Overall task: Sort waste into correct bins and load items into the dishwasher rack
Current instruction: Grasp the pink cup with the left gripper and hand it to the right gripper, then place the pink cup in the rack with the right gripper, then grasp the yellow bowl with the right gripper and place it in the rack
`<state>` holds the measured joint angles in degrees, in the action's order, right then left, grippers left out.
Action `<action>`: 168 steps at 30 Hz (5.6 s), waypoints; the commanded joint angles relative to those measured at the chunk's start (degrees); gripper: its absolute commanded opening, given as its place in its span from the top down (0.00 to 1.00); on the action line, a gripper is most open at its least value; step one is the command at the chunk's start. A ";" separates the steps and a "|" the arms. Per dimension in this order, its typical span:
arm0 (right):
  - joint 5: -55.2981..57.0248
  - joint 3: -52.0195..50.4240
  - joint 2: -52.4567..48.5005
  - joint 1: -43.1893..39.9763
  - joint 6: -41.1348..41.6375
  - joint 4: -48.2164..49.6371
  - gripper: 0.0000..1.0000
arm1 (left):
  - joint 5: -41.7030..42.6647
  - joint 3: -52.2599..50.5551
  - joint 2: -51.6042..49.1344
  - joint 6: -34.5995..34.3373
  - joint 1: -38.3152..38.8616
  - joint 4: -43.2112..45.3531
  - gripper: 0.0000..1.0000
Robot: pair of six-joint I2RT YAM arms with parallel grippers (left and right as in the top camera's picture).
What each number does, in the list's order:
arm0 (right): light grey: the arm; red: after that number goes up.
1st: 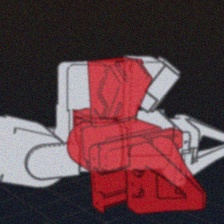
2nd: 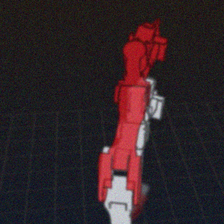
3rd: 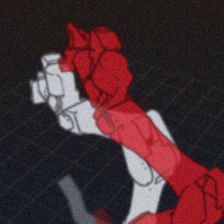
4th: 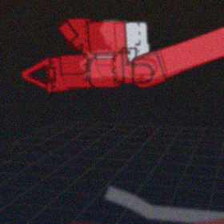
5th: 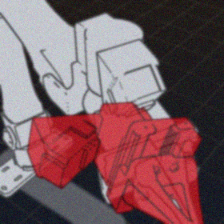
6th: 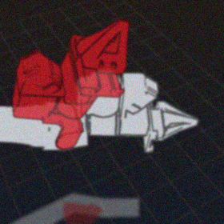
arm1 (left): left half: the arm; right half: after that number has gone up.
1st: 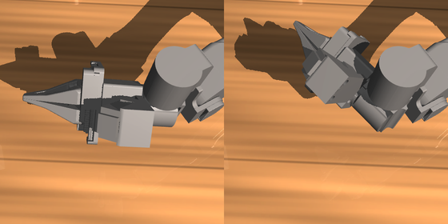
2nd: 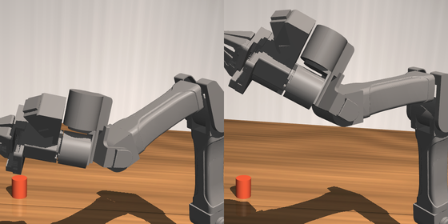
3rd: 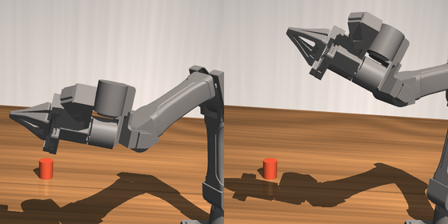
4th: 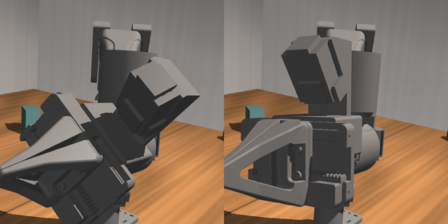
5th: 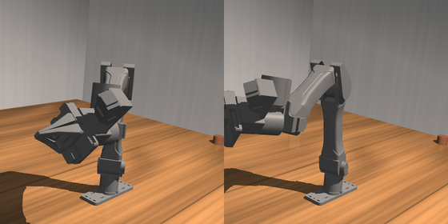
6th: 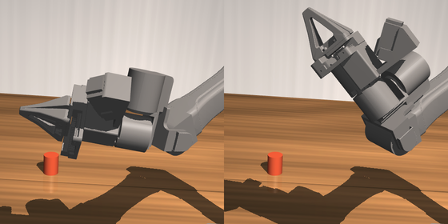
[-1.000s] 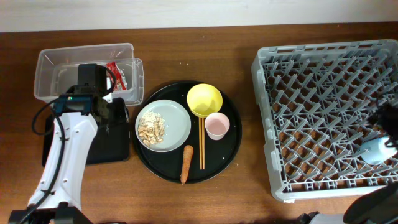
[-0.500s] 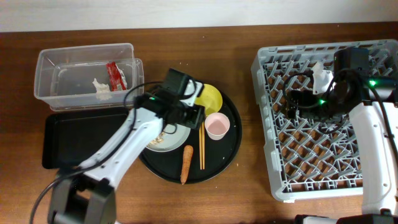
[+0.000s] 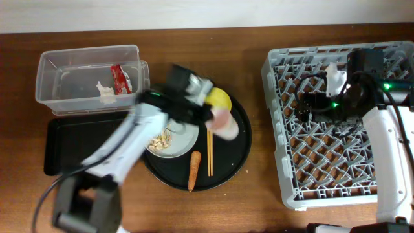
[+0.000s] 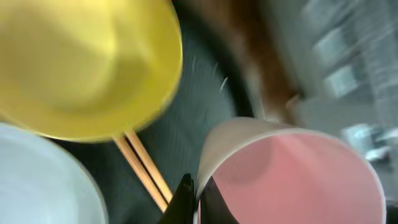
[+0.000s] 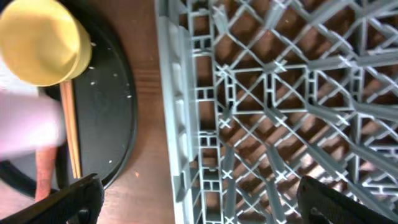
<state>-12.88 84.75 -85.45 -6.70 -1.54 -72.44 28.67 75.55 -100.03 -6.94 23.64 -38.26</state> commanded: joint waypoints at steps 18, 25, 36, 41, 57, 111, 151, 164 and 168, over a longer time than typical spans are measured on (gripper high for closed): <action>-52.24 -0.22 -2.14 19.80 -23.08 18.29 0.12 | 48.50 2.49 4.90 -10.45 -11.78 10.86 1.00; -51.98 -0.22 -2.14 19.82 -23.08 18.53 0.50 | 48.50 2.49 4.90 -11.54 -11.78 11.26 1.00; -19.65 3.65 -2.03 8.50 -8.70 6.82 0.57 | -4.81 2.49 5.40 -1.92 -11.91 -13.55 0.41; -7.63 11.43 -2.03 -10.27 -2.05 -4.37 0.57 | -26.03 2.49 12.72 -1.92 -12.20 -17.46 0.41; 3.17 11.87 -20.44 -35.43 9.57 0.42 0.58 | -26.53 2.49 16.24 -1.95 -12.17 -18.23 0.41; 11.98 29.07 -28.35 17.73 13.73 1.73 0.96 | -26.58 2.49 16.22 -2.60 -27.19 -24.61 0.22; 50.62 22.18 -29.00 -2.97 30.51 -7.26 0.02 | -25.90 2.49 16.22 -2.60 -27.17 -25.00 0.18; 2.97 18.56 -23.45 24.96 16.92 -6.62 0.12 | -25.92 2.49 16.22 -2.60 -27.17 -25.03 0.08; 2.99 9.25 -25.97 34.58 24.39 2.95 0.12 | -25.92 2.49 16.22 -2.60 -27.17 -25.03 0.07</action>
<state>-9.41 98.43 -110.24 24.56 18.17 -72.51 2.52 77.89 -84.31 -9.67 -3.40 -63.22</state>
